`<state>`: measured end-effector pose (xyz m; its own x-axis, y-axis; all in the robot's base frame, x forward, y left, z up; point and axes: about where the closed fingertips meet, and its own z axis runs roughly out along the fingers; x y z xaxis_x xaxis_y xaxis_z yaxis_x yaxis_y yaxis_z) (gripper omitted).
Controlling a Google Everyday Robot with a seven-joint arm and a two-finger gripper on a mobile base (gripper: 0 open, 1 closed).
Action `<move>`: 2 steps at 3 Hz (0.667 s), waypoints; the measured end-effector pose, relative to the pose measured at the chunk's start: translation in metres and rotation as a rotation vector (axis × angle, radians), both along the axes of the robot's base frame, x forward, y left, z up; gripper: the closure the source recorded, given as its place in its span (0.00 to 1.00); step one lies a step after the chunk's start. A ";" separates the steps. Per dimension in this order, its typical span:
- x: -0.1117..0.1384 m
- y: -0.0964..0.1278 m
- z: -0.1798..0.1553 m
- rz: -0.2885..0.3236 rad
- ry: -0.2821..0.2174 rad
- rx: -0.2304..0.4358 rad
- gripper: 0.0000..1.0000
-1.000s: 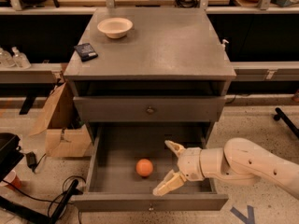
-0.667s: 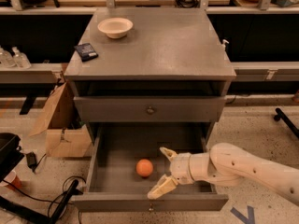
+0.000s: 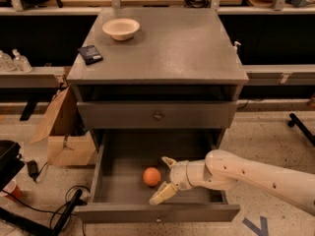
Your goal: Pick orange from middle drawer and place on counter
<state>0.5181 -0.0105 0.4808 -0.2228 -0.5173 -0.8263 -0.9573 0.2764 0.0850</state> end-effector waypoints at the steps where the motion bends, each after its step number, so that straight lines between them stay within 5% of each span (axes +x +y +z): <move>1: 0.026 -0.009 -0.024 -0.038 0.002 -0.002 0.00; 2: 0.052 -0.013 -0.041 -0.072 -0.010 0.008 0.00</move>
Offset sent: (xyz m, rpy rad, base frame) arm 0.0863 -0.0243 -0.0597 0.0182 -0.0289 -0.1209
